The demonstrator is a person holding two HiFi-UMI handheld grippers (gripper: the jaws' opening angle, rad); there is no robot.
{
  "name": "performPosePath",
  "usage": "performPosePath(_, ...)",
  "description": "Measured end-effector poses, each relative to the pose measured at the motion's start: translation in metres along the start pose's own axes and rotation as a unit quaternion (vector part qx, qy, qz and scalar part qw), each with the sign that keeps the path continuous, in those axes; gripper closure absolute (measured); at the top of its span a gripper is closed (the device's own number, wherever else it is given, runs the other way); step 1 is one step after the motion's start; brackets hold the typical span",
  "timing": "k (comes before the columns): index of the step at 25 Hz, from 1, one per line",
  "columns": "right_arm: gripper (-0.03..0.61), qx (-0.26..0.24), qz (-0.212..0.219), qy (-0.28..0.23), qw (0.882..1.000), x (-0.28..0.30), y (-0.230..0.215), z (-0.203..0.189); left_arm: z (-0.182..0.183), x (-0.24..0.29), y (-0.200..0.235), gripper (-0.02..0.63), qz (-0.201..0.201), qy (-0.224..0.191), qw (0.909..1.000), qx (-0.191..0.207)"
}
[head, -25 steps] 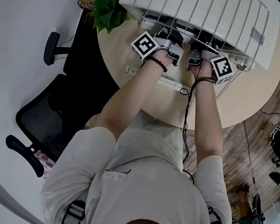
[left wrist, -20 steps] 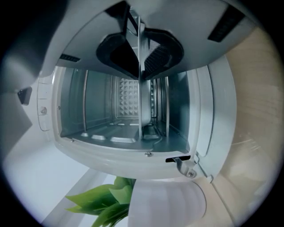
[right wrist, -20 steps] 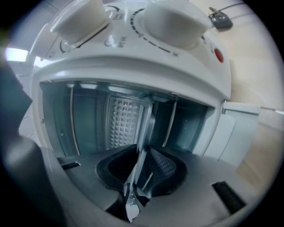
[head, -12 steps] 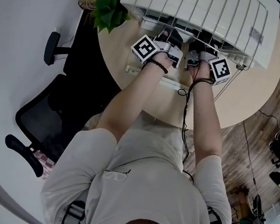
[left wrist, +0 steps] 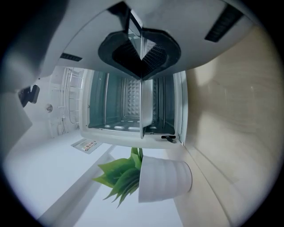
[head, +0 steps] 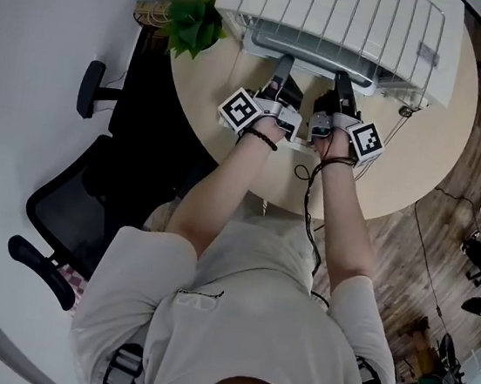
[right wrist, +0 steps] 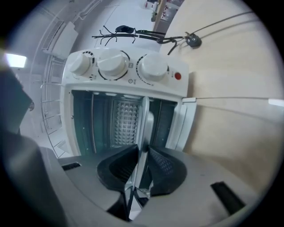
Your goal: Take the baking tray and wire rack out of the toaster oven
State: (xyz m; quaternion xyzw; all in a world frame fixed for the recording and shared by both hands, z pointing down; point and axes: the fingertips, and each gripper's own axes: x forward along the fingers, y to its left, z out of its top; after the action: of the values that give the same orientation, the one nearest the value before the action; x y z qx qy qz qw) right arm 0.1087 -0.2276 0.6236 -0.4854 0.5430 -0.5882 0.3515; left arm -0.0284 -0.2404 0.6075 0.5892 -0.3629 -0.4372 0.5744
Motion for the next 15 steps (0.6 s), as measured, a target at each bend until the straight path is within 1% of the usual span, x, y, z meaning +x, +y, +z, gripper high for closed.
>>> performPosePath(5, 0.509, 0.017, -0.009, -0.007, 1.0, -0.027, -0.002, -0.015, -0.008, -0.029, -0.004, 0.611, 0.008, 0.014, 0.9997, -0.016)
performPosePath(8, 0.509, 0.016, -0.017, -0.009, 1.0, -0.042, -0.002, -0.021, -0.011, -0.046, -0.004, 0.611, 0.017, 0.025, 0.9995, -0.009)
performPosePath(12, 0.509, 0.008, -0.021, -0.008, 1.0, -0.059, -0.001, -0.029, -0.015, -0.061, -0.013, 0.611, 0.007, 0.039, 0.9992, -0.01)
performPosePath(15, 0.509, 0.013, -0.024, -0.007, 1.0, -0.072, 0.0, -0.035, -0.018, -0.075, -0.016, 0.611, 0.013, 0.04, 0.999, -0.011)
